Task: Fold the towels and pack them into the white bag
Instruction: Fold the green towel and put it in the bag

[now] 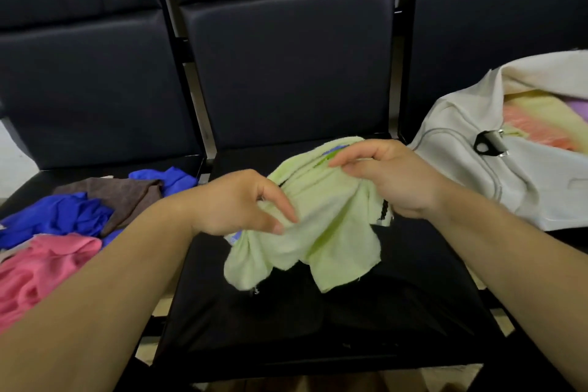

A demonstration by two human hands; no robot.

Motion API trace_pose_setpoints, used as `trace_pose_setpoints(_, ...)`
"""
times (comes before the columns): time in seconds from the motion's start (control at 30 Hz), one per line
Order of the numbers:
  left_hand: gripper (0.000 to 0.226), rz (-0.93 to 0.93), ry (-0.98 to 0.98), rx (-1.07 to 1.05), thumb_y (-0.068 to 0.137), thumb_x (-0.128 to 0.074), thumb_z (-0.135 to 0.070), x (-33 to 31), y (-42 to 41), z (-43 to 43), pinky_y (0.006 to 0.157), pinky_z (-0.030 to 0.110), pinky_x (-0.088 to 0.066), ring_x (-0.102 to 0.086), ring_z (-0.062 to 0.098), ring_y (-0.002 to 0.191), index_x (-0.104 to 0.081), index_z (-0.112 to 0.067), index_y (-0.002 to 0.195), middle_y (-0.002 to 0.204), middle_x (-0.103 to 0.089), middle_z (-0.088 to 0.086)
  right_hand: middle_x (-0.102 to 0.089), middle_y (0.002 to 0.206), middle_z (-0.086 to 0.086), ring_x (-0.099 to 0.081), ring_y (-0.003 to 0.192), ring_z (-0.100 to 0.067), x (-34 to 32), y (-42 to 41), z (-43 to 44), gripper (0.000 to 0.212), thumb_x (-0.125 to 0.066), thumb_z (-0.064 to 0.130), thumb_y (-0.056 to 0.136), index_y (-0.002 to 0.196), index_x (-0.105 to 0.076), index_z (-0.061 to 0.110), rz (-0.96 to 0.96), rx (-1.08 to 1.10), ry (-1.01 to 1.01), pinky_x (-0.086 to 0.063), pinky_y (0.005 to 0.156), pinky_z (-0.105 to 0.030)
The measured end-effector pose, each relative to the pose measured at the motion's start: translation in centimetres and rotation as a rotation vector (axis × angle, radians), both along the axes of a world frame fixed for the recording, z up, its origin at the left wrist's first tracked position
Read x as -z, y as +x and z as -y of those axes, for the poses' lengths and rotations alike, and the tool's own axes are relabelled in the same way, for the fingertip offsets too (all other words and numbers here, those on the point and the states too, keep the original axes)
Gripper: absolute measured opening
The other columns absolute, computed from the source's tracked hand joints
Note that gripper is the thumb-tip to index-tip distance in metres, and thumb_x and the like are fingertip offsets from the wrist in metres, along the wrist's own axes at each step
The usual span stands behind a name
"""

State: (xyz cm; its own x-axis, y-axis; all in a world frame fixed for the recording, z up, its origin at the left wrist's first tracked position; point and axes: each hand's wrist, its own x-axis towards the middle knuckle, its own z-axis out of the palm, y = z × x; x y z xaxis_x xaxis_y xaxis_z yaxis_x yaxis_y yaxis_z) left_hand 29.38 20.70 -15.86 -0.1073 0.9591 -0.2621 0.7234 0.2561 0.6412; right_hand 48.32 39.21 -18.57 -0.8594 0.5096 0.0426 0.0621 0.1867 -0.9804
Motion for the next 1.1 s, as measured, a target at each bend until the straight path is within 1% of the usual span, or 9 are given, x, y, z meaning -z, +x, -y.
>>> trace_pose_setpoints(0.1, 0.022, -0.121, 0.083, -0.095, 0.088, -0.078, -0.021, -3.0, -0.4, 0.1, 0.091, 0.020, -0.053, -0.065, -0.011, 0.092, -0.079, -0.043, 0.092, 0.097, -0.071, -0.031, -0.077, 0.106, 0.009, -0.071, 0.105, -0.012, -2.0, 0.5, 0.8, 0.027, -0.070, 0.004, 0.092, 0.085, -0.081, 0.027, -0.041, -0.062, -0.054, -0.057, 0.092, -0.028)
trace_pose_setpoints(0.3, 0.018, -0.264, 0.176, -0.093, 0.081, -0.084, -0.033, -11.6, -0.7, 0.4, 0.097, 0.047, -0.054, -0.070, 0.025, 0.099, -0.078, -0.047, 0.090, 0.100, -0.076, -0.007, -0.066, 0.104, 0.034, -0.061, 0.101, 0.010, -10.7, 2.1, -0.2, 0.026, -0.086, 0.027, 0.077, 0.091, -0.078, 0.047, 0.378, -0.388, 0.651, -0.044, 0.087, -0.013)
trace_pose_setpoints(0.47, 0.031, -0.199, 0.162, -0.058, 0.076, -0.087, -0.016, -16.3, -1.0, 0.8, 0.086, 0.014, -0.050, -0.068, -0.001, 0.098, -0.080, -0.043, 0.090, 0.105, -0.073, -0.023, -0.063, 0.101, 0.040, -0.061, 0.093, 0.013, -16.4, 1.7, -1.4, 0.026, -0.086, 0.029, 0.078, 0.093, -0.077, 0.049, 0.373, -0.315, 0.746, -0.044, 0.082, -0.011)
trace_pose_setpoints(0.63, 0.037, -0.324, 0.193, -0.133, 0.076, -0.089, -0.020, -19.0, -3.4, -0.9, 0.069, 0.026, -0.055, -0.065, 0.012, 0.074, -0.078, -0.048, 0.097, 0.108, -0.069, -0.025, -0.069, 0.111, 0.021, -0.071, 0.095, -0.035, -19.7, -1.4, -3.0, 0.032, -0.082, 0.033, 0.078, 0.100, -0.074, 0.054, 0.359, -0.190, 0.877, -0.060, 0.086, -0.054)
trace_pose_setpoints(0.7, 0.039, -0.401, 0.228, -0.167, 0.079, -0.086, -0.018, -20.4, -4.5, -2.0, 0.058, 0.031, -0.058, -0.059, 0.018, 0.066, -0.077, -0.049, 0.099, 0.110, -0.063, -0.025, -0.065, 0.112, 0.022, -0.073, 0.077, -0.016, -21.2, -2.7, -3.8, 0.030, -0.079, 0.023, 0.084, 0.099, -0.076, 0.049, 0.307, -0.147, 0.881, -0.063, 0.067, -0.038)
trace_pose_setpoints(0.8, 0.043, -0.518, 0.320, -0.203, 0.082, -0.082, -0.016, -23.1, -6.9, -3.7, 0.070, 0.031, -0.058, -0.062, 0.010, 0.083, -0.073, -0.053, 0.104, 0.114, -0.059, -0.028, -0.058, 0.127, 0.020, -0.058, 0.054, 0.011, -23.7, -4.9, -5.0, 0.031, -0.070, 0.010, 0.092, 0.105, -0.077, 0.038, 0.219, -0.027, 0.955, -0.043, 0.043, -0.009)
trace_pose_setpoints(0.9, 0.051, -0.707, 0.417, -0.179, 0.083, -0.078, -0.015, -26.1, -9.2, -4.8, 0.099, 0.020, -0.036, -0.049, -0.001, 0.119, -0.068, -0.052, 0.116, 0.129, -0.056, -0.030, -0.053, 0.130, 0.023, -0.061, 0.075, 0.006, -26.7, -7.2, -6.0, 0.036, -0.065, 0.011, 0.093, 0.107, -0.073, 0.043, 0.156, 0.066, 1.071, -0.045, 0.057, -0.008)
trace_pose_setpoints(1.0, 0.053, -0.819, 0.484, -0.212, 0.085, -0.074, -0.012, -28.9, -10.5, -4.7, 0.097, 0.022, -0.035, -0.048, 0.003, 0.118, -0.066, -0.050, 0.122, 0.123, -0.054, -0.026, -0.049, 0.117, 0.022, -0.057, 0.111, -0.006, -29.3, -8.6, -6.8, 0.041, -0.063, 0.010, 0.092, 0.116, -0.072, 0.043, 0.097, 0.122, 1.177, -0.038, 0.088, -0.015)
trace_pose_setpoints(1.1, 0.053, -0.899, 0.501, -0.216, 0.088, -0.073, -0.015, -29.8, -10.6, -3.8, 0.097, 0.026, -0.039, -0.049, 0.007, 0.113, -0.064, -0.052, 0.124, 0.118, -0.051, -0.021, -0.051, 0.115, 0.019, -0.053, 0.114, -0.010, -30.2, -8.6, -6.7, 0.042, -0.063, 0.012, 0.093, 0.118, -0.070, 0.045, 0.068, 0.135, 1.236, -0.036, 0.090, -0.021)
